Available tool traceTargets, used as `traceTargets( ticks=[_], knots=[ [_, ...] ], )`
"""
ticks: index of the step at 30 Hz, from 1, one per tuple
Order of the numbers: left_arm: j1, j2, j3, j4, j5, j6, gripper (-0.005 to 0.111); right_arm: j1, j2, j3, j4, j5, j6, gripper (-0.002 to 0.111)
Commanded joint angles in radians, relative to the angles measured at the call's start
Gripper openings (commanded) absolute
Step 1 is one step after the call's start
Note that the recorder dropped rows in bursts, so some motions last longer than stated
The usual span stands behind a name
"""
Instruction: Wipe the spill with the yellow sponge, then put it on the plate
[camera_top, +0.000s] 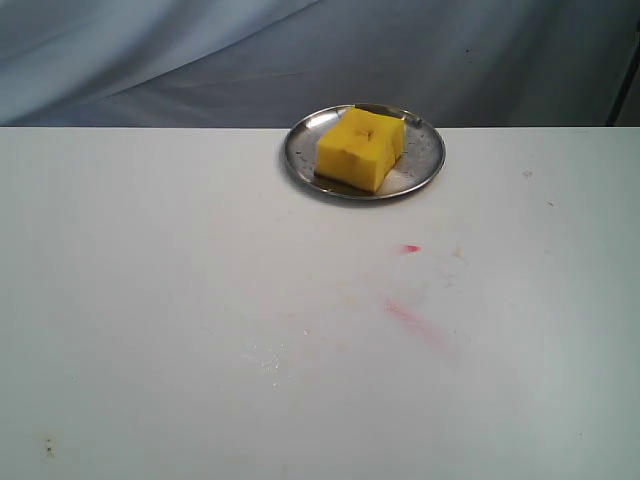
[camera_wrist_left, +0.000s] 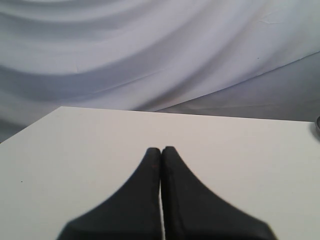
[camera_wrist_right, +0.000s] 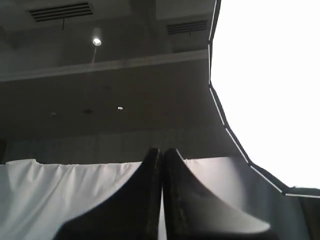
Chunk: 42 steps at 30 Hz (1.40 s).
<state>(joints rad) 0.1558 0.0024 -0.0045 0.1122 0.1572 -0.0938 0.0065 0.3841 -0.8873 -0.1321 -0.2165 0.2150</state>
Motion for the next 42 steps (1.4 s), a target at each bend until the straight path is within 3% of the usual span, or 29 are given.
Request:
traceTargets(
  ticks=[1,13,18,23,28,38,42],
  knots=[
    [0.003,-0.002,0.005,0.002,-0.003,-0.004,0.0,-0.007,-0.102,0.008,-0.031,0.065,-0.005,0.0],
    [0.003,-0.002,0.005,0.002,-0.003,-0.004,0.0,-0.005,-0.384,0.375,-0.048,0.074,-0.005,0.0],
    [0.003,-0.002,0.005,0.002,-0.003,-0.004,0.0,-0.005,-0.384,0.524,-0.041,0.163,0.002,0.0],
    [0.003,-0.002,0.005,0.002,-0.003,-0.004,0.0,-0.005,-0.384,0.7,0.104,0.249,0.03,0.0],
    [0.003,-0.002,0.005,0.002,-0.003,-0.004,0.0,-0.005,-0.384,0.876,0.22,0.216,0.021,0.0],
    [0.003,-0.002,0.005,0.002,-0.003,-0.004,0.0,0.029,-0.384,0.887,0.237,0.264,-0.272,0.0],
    [0.003,-0.002,0.005,0.002,-0.003,-0.004,0.0,0.029,-0.384,0.887,0.386,0.326,-0.399,0.0]
  ],
)
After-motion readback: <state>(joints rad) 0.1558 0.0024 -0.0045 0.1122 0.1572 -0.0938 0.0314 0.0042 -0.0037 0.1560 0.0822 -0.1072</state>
